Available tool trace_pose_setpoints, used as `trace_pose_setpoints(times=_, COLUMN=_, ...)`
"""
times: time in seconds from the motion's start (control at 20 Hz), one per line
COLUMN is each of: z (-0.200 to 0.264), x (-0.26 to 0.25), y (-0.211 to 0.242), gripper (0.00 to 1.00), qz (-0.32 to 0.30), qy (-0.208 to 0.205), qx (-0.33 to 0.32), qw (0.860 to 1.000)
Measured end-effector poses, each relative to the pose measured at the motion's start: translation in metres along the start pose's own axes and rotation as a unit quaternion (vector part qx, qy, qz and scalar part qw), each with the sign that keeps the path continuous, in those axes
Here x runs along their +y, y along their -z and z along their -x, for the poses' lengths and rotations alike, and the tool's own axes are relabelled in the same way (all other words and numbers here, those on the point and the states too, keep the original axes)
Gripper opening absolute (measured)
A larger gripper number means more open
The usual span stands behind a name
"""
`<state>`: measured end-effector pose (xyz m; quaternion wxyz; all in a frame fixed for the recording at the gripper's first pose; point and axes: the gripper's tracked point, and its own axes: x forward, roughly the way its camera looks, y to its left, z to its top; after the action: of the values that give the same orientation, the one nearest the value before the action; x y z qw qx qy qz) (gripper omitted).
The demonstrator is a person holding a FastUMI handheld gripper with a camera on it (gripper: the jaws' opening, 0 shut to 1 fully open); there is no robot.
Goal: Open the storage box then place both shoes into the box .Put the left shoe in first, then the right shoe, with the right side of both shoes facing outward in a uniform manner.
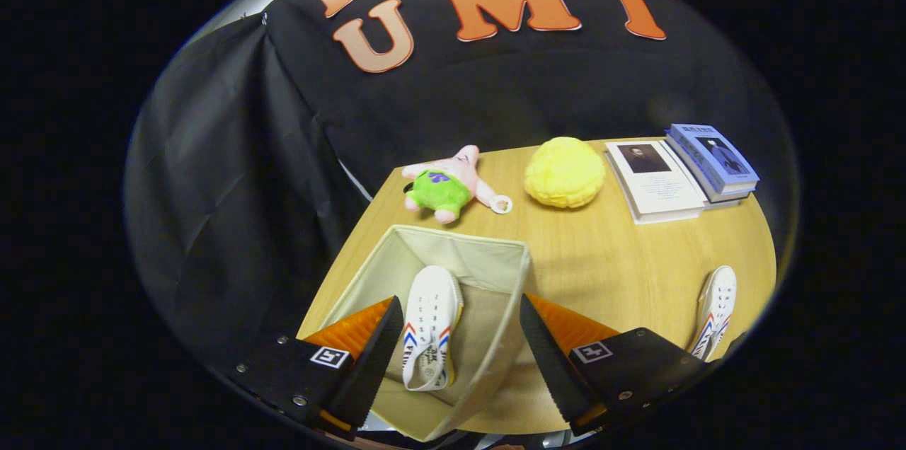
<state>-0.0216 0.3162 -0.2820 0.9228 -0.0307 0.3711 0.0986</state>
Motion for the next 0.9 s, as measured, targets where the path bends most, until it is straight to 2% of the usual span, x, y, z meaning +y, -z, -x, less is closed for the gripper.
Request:
trace_pose_setpoints(times=0.45, z=0.047, x=-0.148, y=0.019, gripper=0.98, qz=-0.045, qy=0.123, qx=-0.003, qw=0.991)
trace_pose_setpoints(times=0.9, z=0.087, x=-0.27, y=0.062, gripper=0.99, qz=-0.082, qy=0.234, qx=0.007, qw=0.969)
